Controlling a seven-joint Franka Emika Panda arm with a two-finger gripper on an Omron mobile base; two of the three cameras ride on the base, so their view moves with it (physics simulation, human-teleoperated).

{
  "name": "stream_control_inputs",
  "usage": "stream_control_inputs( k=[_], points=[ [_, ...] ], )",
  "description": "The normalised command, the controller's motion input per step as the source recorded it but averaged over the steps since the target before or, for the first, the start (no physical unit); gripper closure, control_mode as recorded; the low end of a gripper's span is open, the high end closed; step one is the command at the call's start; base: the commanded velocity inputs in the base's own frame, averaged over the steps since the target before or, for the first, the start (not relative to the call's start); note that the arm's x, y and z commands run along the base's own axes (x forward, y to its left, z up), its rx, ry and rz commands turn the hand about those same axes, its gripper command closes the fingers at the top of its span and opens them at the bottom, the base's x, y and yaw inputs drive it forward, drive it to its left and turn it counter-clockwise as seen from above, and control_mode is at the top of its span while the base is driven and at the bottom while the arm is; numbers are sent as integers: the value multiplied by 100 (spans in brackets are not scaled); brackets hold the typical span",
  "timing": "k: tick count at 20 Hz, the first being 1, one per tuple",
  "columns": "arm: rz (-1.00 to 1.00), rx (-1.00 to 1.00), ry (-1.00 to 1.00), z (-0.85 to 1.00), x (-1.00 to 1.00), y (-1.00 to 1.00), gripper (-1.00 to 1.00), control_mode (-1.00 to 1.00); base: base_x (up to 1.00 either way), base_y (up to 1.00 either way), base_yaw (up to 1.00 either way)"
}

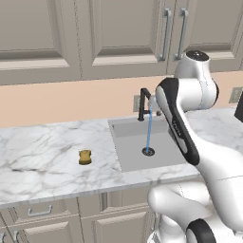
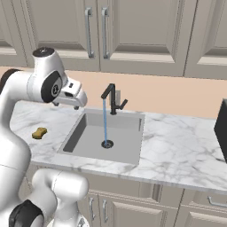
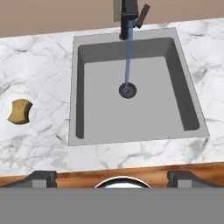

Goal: Soak the sponge with water for a few seconds and then drop it inside the sink.

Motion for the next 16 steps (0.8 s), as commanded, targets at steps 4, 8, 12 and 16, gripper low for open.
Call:
stream_control_inputs(
  k=[4, 8, 12, 16],
  points=[
    [1, 6, 0, -32, 33, 56, -100, -100, 0, 0, 0],
    [0, 4, 2, -33, 53, 50, -100, -100, 0, 0, 0],
    [0, 4, 5, -31, 58, 48, -100, -100, 0, 0, 0],
    [0, 3, 10, -36, 58, 45, -100, -100, 0, 0, 0]
  ],
)
